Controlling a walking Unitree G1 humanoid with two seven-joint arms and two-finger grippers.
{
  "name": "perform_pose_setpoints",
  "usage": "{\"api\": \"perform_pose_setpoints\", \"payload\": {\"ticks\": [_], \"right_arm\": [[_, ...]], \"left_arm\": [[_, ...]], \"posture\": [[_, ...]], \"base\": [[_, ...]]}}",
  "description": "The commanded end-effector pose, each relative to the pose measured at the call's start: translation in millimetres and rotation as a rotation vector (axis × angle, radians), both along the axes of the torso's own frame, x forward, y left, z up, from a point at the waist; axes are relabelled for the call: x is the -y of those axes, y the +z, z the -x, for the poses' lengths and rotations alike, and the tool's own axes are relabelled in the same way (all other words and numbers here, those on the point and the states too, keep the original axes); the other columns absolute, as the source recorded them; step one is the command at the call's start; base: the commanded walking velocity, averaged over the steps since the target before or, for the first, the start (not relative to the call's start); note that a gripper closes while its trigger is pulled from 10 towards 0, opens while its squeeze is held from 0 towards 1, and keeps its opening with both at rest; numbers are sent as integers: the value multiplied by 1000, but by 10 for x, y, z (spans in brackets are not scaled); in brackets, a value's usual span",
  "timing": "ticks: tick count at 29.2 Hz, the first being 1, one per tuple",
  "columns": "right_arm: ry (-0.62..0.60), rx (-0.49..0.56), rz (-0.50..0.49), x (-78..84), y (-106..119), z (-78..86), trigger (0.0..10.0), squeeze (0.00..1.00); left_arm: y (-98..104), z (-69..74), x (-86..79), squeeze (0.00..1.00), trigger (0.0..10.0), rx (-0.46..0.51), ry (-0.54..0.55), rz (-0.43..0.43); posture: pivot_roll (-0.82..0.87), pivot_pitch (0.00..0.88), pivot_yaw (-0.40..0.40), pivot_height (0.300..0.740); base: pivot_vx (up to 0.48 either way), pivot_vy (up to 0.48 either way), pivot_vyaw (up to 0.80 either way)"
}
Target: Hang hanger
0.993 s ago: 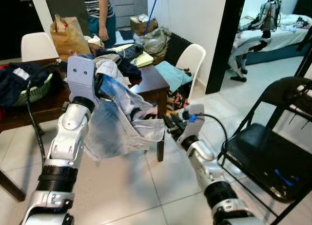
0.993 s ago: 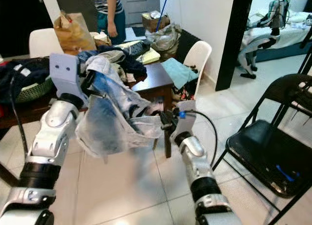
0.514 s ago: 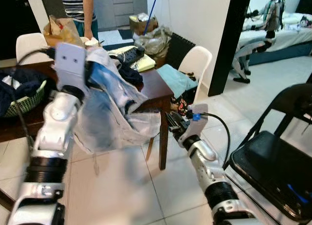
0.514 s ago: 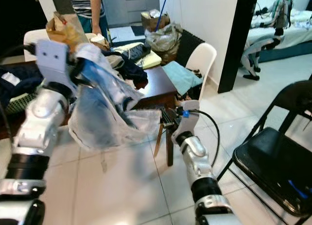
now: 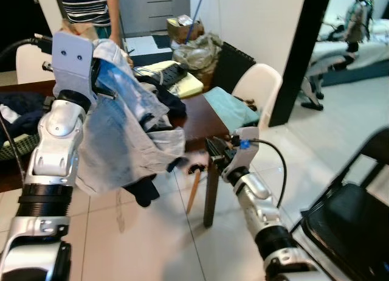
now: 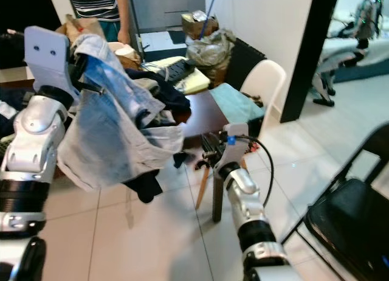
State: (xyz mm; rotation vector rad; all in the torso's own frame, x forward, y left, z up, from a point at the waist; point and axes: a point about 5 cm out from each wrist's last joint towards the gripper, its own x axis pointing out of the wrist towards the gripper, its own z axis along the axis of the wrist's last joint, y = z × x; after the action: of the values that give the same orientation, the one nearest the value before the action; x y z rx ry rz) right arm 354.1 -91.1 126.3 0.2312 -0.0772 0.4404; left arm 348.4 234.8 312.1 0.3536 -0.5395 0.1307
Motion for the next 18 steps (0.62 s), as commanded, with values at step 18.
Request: {"api": "perform_pose_setpoints", "payload": {"ticks": [18], "right_arm": [[-52,-33,-17,115,-72,23,10000,0]], "left_arm": [[128,-119,230,0,10000,22,-100,-46]], "posture": [[32,0,63,740]], "base": [[398,0,0]]}}
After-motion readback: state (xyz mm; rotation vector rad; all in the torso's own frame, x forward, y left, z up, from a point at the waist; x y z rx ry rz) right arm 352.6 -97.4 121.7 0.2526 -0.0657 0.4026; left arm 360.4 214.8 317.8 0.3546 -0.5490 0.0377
